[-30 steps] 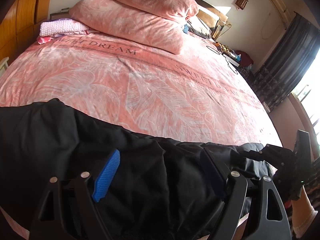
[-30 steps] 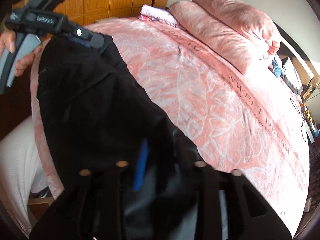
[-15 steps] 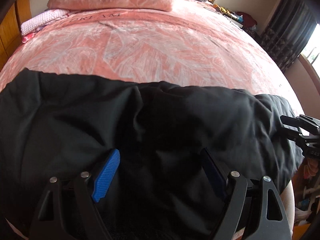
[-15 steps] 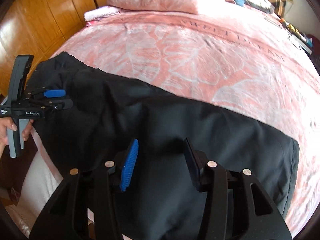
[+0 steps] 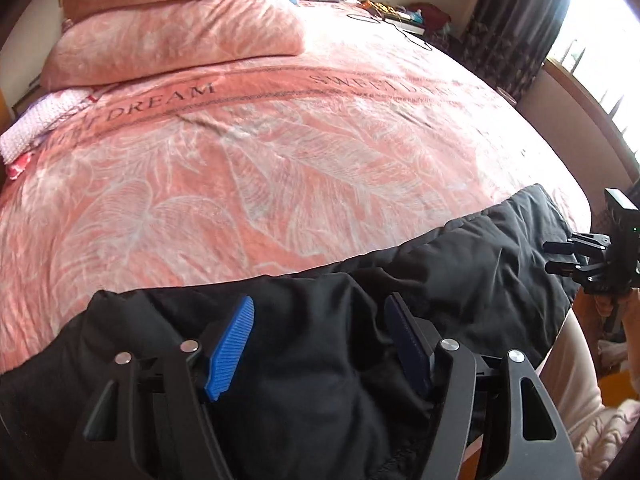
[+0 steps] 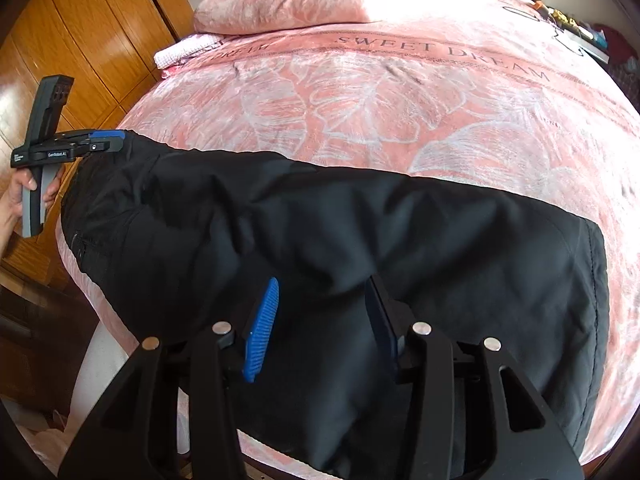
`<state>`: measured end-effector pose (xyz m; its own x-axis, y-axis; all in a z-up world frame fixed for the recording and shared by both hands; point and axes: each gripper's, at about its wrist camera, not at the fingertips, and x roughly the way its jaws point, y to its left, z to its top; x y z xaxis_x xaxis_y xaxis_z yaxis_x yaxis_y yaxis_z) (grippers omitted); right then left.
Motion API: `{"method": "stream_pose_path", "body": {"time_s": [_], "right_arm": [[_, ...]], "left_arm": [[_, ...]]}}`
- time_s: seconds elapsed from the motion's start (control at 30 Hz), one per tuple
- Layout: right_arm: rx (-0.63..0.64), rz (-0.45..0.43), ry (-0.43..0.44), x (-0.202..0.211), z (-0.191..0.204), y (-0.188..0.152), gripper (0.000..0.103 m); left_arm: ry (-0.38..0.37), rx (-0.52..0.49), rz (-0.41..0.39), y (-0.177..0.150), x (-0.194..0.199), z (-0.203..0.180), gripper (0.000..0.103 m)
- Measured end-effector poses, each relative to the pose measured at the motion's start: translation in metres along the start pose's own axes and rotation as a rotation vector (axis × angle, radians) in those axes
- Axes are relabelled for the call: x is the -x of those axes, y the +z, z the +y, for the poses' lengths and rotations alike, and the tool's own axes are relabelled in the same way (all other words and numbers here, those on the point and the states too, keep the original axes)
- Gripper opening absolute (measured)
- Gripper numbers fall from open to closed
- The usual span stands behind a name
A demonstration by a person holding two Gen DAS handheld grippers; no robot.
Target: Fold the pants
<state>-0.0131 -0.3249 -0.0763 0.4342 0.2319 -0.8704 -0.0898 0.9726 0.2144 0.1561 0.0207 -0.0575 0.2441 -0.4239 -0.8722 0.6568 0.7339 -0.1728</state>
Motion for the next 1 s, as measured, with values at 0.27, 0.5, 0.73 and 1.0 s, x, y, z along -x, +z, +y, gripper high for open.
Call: {"method": "stream_pose_path", "body": {"time_s": [0.27, 0.5, 0.73, 1.0], "right_arm": [[-0.007, 0.048, -0.010, -0.012, 0.002, -0.005, 0.047], [-0.016, 0.050, -0.024, -0.009, -0.004, -0.001, 0.047], [-0.035, 0.051, -0.024, -0.012, -0.006, -0.001, 0.048], [-0.079, 0.038, -0.030, -0.015, -0.011, 0.002, 0.049]], "left_arm": [[-0.075, -0.127, 0.109, 0.018, -0.036, 0.006, 0.067], [-0.026, -0.152, 0.186, 0.011, -0.068, 0.004, 0.022], [0.021, -0.099, 0.115, 0.006, -0.058, 0.009, 0.001], [0.092, -0.053, 0.089, 0.001, -0.063, 0.007, 0.001]]}}
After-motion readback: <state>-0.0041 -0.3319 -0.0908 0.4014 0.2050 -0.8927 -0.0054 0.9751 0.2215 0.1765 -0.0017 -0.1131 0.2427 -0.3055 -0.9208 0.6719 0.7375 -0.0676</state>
